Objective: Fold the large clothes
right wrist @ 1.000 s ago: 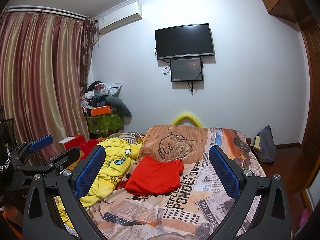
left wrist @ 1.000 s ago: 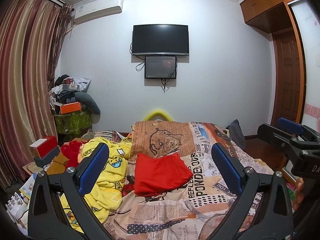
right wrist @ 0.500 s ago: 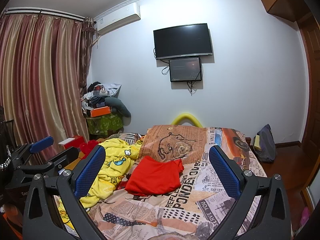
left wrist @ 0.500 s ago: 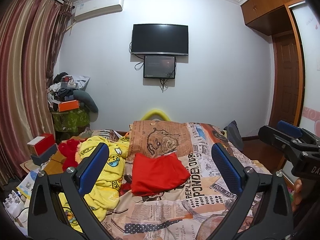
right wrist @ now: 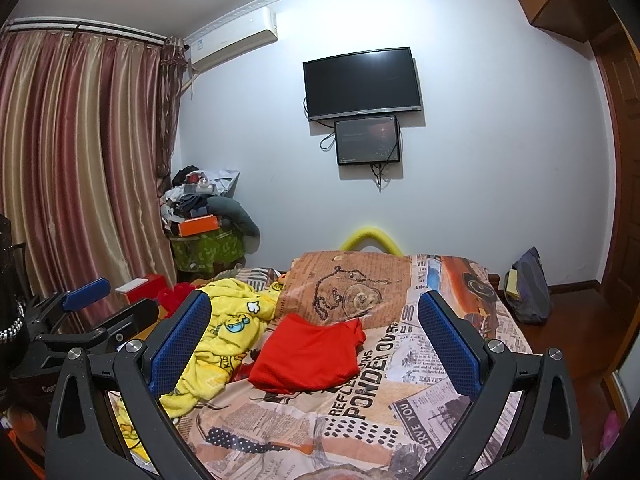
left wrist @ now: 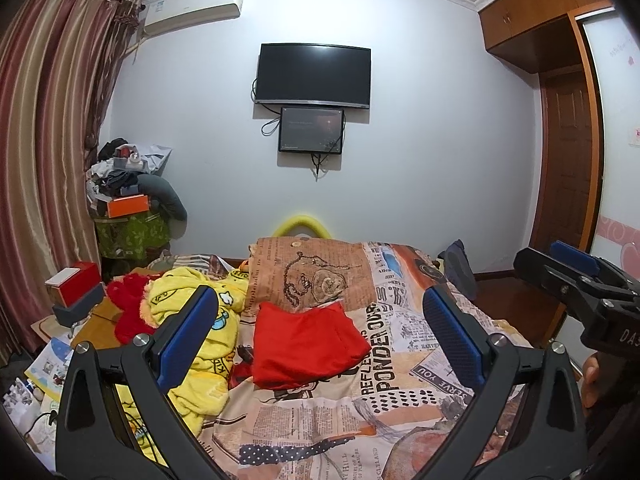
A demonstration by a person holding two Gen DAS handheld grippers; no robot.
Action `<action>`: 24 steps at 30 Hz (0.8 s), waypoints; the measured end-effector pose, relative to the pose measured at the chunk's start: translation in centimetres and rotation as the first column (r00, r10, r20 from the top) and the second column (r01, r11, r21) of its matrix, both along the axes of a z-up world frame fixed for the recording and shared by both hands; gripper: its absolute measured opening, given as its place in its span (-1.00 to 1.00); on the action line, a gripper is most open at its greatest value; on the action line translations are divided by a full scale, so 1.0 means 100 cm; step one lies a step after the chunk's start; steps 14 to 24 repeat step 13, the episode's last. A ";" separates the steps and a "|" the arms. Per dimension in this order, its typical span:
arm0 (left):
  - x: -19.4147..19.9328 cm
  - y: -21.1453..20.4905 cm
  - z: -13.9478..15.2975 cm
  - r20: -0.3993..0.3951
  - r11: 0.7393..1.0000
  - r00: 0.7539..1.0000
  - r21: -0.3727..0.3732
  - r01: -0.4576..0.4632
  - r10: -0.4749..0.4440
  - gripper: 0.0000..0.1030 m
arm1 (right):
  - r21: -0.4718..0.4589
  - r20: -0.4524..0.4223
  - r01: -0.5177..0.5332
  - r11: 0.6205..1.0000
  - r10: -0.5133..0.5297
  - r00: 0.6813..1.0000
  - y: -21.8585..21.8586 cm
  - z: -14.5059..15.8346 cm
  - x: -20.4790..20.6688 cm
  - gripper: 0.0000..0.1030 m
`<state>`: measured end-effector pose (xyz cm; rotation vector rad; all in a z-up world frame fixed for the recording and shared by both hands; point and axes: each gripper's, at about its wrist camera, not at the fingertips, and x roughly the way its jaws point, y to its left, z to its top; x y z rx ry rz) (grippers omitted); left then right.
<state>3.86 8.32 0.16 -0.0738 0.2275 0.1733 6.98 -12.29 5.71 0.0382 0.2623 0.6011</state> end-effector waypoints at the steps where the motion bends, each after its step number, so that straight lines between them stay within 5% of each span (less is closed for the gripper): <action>1: 0.000 -0.001 0.000 -0.001 1.000 1.000 0.002 0.000 0.000 0.99 | 0.000 -0.001 0.000 1.000 0.000 1.000 0.000 0.000 0.000 1.00; 24: 0.000 0.005 -0.003 -0.002 1.000 1.000 -0.019 -0.006 0.006 0.99 | -0.007 -0.010 -0.001 1.000 0.001 1.000 0.007 -0.002 0.001 1.00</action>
